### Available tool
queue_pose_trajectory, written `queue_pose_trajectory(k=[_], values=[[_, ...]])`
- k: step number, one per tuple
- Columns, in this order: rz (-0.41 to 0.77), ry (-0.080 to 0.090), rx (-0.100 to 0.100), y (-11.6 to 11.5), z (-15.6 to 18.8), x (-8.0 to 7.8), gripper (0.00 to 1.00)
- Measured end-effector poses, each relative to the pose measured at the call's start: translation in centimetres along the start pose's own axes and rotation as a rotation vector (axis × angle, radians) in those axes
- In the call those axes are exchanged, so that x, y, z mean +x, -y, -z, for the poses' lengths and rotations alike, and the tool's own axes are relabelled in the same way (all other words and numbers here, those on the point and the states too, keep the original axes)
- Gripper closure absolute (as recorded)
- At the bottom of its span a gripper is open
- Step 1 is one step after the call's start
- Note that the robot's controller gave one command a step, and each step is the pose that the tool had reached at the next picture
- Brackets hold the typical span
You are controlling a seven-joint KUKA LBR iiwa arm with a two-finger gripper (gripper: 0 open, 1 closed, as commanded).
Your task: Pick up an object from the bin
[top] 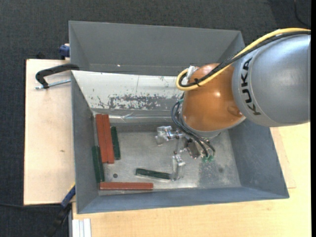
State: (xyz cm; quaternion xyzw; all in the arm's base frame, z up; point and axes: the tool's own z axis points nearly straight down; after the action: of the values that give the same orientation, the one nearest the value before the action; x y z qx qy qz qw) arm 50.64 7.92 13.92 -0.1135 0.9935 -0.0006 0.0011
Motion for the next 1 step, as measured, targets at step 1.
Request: queue_pose_trajectory(k=[1], values=[[0.064,-0.002,-0.003,-1.29,-6.87,0.95,1.00]])
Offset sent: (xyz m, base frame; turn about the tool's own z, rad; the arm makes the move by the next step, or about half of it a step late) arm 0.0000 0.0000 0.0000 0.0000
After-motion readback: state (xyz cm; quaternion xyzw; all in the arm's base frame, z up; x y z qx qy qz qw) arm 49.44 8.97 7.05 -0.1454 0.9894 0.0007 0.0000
